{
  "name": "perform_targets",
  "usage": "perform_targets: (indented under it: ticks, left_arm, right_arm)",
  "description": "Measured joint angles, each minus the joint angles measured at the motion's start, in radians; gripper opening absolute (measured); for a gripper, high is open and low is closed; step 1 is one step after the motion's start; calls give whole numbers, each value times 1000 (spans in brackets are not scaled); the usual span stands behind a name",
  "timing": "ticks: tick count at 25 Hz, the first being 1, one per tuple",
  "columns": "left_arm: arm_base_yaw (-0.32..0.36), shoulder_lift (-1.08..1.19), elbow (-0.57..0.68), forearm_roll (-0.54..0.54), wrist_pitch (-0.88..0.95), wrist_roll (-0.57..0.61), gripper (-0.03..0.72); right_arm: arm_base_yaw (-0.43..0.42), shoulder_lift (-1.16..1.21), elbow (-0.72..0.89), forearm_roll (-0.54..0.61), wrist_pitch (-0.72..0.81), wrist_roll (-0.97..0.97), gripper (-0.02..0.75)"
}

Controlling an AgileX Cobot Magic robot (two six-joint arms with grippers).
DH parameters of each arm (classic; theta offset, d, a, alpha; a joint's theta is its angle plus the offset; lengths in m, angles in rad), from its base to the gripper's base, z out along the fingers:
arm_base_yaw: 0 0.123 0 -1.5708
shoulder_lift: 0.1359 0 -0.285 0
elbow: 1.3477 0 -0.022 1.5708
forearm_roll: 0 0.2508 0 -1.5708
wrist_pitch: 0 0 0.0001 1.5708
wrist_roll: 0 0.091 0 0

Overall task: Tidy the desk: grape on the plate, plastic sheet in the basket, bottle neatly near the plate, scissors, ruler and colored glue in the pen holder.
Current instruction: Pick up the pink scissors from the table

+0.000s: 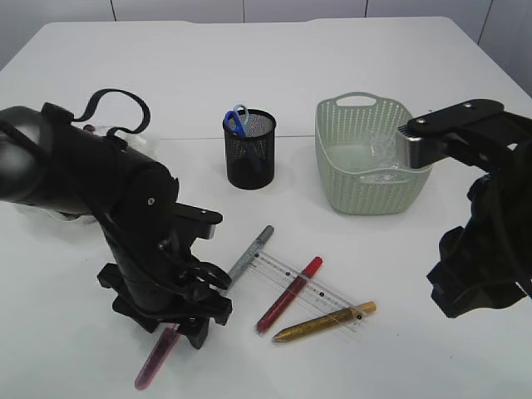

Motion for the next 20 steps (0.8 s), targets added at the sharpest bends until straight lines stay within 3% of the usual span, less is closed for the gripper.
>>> perform_targets:
  ticks: [9, 12, 17, 20]
  left_arm:
    - [0, 22, -12, 10, 10, -6, 493]
    - [0, 27, -16, 17, 28, -6, 419]
    - [0, 28, -17, 23, 37, -8, 207]
    - [0, 28, -17, 23, 39, -8, 188]
  right_arm:
    - [0, 0, 0, 0, -2, 2, 314]
    - [0, 0, 0, 0, -2, 2, 314]
    - [0, 0, 0, 0, -2, 2, 314]
    - [0, 0, 0, 0, -6, 2, 314]
